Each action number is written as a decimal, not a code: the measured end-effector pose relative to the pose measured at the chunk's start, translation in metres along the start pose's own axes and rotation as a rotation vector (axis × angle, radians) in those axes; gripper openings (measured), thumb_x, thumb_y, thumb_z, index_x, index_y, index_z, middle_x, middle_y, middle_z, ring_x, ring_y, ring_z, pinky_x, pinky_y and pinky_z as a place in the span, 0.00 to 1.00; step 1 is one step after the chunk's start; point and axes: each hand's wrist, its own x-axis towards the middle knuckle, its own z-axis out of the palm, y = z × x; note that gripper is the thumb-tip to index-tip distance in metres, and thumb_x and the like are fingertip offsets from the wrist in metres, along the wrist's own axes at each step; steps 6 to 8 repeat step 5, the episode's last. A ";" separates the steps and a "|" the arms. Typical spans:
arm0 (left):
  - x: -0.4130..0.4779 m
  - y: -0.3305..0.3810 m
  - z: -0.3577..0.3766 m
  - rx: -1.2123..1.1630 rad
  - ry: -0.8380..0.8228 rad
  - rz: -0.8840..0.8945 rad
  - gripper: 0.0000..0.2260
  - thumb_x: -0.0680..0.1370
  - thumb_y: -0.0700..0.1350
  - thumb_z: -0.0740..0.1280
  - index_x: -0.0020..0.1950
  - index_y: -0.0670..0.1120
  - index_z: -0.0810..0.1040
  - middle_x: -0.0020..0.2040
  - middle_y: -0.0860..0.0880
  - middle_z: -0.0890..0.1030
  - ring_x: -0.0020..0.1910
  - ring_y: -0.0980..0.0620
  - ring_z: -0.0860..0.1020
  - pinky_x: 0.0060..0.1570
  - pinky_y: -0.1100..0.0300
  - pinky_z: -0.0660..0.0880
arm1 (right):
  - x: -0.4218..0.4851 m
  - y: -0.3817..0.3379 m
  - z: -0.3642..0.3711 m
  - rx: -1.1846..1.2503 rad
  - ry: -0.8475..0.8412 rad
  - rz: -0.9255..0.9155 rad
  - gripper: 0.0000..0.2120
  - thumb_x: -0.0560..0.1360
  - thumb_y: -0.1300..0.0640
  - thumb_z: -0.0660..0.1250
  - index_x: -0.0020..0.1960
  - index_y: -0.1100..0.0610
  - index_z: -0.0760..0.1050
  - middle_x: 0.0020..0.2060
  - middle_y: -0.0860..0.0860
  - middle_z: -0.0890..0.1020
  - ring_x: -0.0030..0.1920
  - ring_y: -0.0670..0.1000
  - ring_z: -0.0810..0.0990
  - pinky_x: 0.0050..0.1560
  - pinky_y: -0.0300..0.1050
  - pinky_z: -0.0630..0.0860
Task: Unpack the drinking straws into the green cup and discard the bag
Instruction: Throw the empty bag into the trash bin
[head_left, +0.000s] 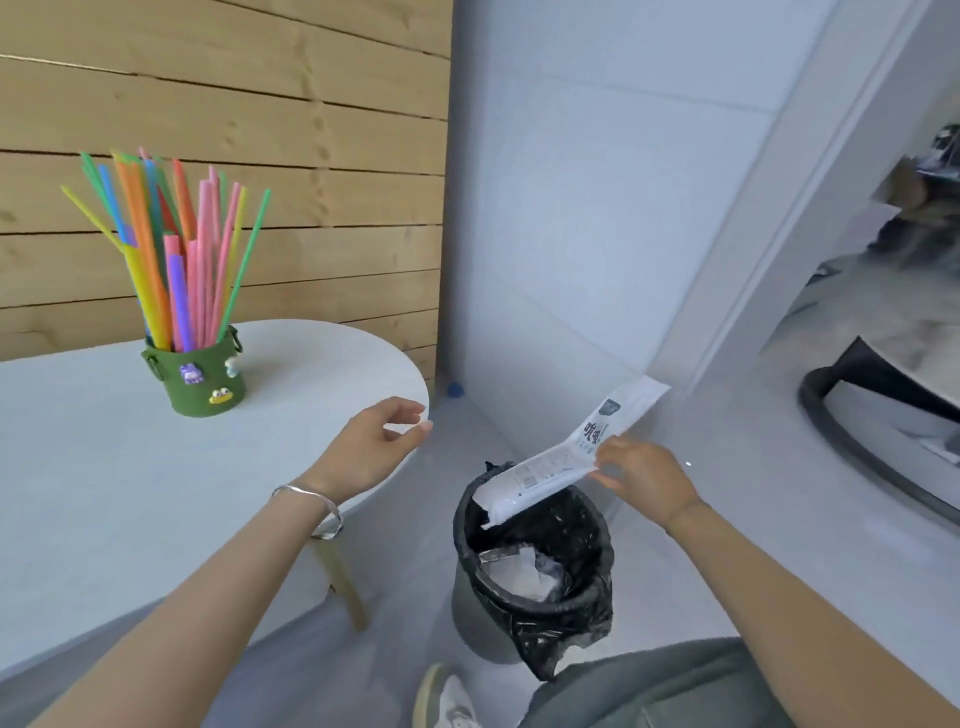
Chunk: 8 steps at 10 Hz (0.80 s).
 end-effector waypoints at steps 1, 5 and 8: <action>0.002 0.000 0.014 0.010 -0.031 0.002 0.16 0.79 0.51 0.64 0.65 0.48 0.74 0.61 0.51 0.77 0.47 0.56 0.78 0.38 0.77 0.69 | 0.005 -0.007 0.008 -0.154 -0.167 -0.070 0.15 0.78 0.51 0.60 0.49 0.62 0.78 0.50 0.54 0.80 0.51 0.56 0.79 0.47 0.51 0.75; 0.013 -0.011 0.026 0.072 -0.041 0.025 0.15 0.78 0.51 0.65 0.63 0.49 0.75 0.59 0.51 0.78 0.52 0.51 0.78 0.43 0.74 0.68 | 0.009 -0.015 0.029 -0.064 -0.565 -0.001 0.20 0.76 0.55 0.64 0.68 0.50 0.71 0.67 0.51 0.74 0.65 0.53 0.73 0.62 0.46 0.71; 0.013 -0.011 0.026 0.072 -0.041 0.025 0.15 0.78 0.51 0.65 0.63 0.49 0.75 0.59 0.51 0.78 0.52 0.51 0.78 0.43 0.74 0.68 | 0.009 -0.015 0.029 -0.064 -0.565 -0.001 0.20 0.76 0.55 0.64 0.68 0.50 0.71 0.67 0.51 0.74 0.65 0.53 0.73 0.62 0.46 0.71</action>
